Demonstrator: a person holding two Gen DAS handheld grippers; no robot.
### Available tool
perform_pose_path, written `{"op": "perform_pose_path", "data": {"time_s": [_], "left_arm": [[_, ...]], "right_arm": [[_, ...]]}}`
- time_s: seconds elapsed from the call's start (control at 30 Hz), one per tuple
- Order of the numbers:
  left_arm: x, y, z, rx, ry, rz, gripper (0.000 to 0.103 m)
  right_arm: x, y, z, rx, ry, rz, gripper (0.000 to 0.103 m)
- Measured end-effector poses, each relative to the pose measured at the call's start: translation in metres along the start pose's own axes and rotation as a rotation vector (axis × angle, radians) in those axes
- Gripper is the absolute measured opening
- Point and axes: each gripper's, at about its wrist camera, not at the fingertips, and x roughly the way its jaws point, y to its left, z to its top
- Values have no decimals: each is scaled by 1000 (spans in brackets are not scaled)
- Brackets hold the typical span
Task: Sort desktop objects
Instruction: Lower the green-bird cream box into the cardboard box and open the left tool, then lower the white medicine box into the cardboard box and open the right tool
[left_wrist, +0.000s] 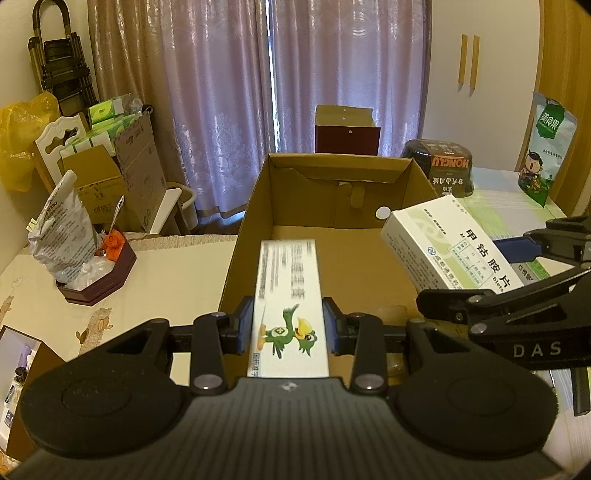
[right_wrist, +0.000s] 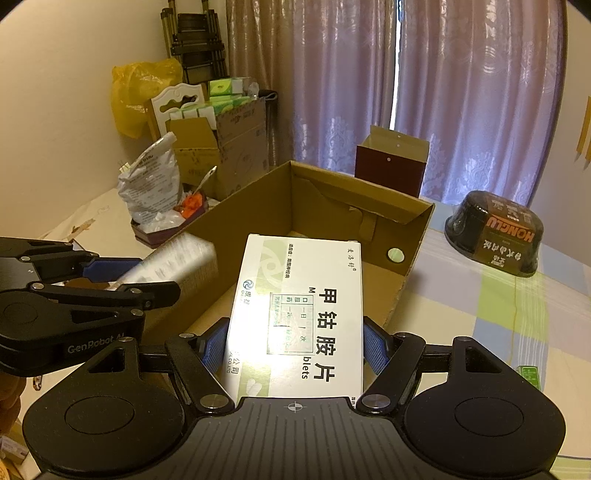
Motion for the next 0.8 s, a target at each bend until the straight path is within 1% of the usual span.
{"op": "perform_pose_path", "data": {"time_s": [0.27, 0.8], "left_arm": [[-7, 6, 2, -8, -19, 18, 35], [-17, 10, 1, -11, -19, 14, 35]], "right_arm": [[-1, 1, 0, -1, -1, -2, 72], [-1, 4, 2, -13, -1, 4, 72]]}}
